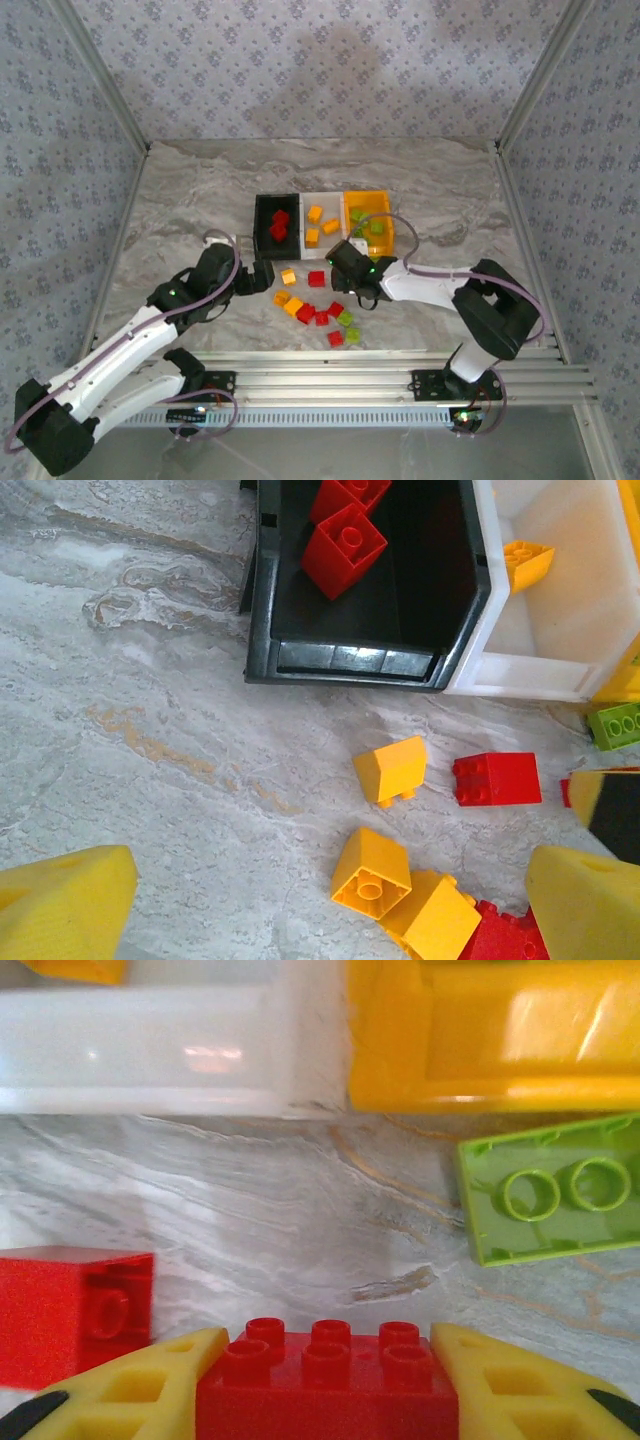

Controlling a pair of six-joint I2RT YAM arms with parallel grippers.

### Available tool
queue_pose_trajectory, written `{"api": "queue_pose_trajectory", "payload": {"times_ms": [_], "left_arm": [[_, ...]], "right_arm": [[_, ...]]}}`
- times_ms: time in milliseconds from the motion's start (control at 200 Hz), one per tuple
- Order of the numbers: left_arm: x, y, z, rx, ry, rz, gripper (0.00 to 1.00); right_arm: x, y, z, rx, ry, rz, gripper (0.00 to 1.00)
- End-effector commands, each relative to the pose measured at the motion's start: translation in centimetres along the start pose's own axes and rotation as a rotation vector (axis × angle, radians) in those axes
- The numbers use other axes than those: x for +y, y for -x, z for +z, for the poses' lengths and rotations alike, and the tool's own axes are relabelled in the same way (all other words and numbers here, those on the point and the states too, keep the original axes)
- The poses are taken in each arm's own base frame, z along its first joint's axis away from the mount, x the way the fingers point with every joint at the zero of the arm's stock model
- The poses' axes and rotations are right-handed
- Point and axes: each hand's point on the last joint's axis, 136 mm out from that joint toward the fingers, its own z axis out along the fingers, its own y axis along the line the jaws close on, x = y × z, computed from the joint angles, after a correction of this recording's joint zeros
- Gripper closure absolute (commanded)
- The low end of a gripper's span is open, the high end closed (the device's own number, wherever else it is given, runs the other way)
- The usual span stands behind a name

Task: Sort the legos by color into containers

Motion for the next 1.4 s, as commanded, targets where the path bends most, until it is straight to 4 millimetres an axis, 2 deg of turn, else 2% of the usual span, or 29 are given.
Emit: {"api": "queue_pose_trajectory", "payload": {"times_ms": [0,130,240,255,405,555,675,785,909,1044,1189,1284,1399], "left_arm": [[0.2,0.2,-0.8,-0.015,0.000,-0.011,0.01],[0.8,-0.2,-1.3,-0.017,0.007,-0.021,0.00],[1.2,-0.6,-1.6,-0.019,0.001,-0.034,0.01],[1.1,-0.7,-1.6,-0.019,-0.002,-0.034,0.00],[1.6,-1.4,-1.9,-0.006,0.000,-0.046,0.00],[1.9,-1.8,-2.1,0.000,-0.006,-0.054,0.00],[1.5,-2.1,-2.2,0.014,-0.032,-0.039,0.01],[1.4,-2.1,-2.2,0.023,-0.033,-0.026,0.00],[1.1,-2.0,-2.3,0.026,-0.037,-0.012,0.00],[0.8,-1.5,-2.3,0.019,-0.044,-0.002,0.00],[-0.5,-0.7,-2.2,0.022,-0.076,0.017,0.01],[-2.1,-0.3,-1.5,0.036,-0.121,0.028,0.01],[-4.7,-0.5,0.3,0.077,-0.160,0.074,0.01]], "right_arm": [[2.7,3.4,-3.6,-0.095,0.096,-0.052,0.60],[7.0,6.7,-5.5,-0.138,0.197,-0.118,0.60],[9.9,8.4,-4.3,-0.127,0.235,-0.143,0.59],[10.8,9.6,-4.7,-0.150,0.252,-0.140,0.59],[14.6,12.6,-2.2,-0.154,0.293,-0.172,0.59],[17.0,14.7,0.5,-0.157,0.300,-0.166,0.58],[17.4,15.8,2.6,-0.152,0.289,-0.120,0.56],[17.7,17.0,3.2,-0.168,0.297,-0.097,0.45],[18.4,18.6,1.9,-0.222,0.338,-0.093,0.30],[18.3,20.2,-1.1,-0.305,0.365,-0.083,0.21],[16.3,20.5,-4.2,-0.357,0.346,-0.053,0.17],[13.9,19.2,-5.7,-0.367,0.308,-0.028,0.15],[10.3,17.2,-7.4,-0.389,0.267,0.007,0.14]]}}
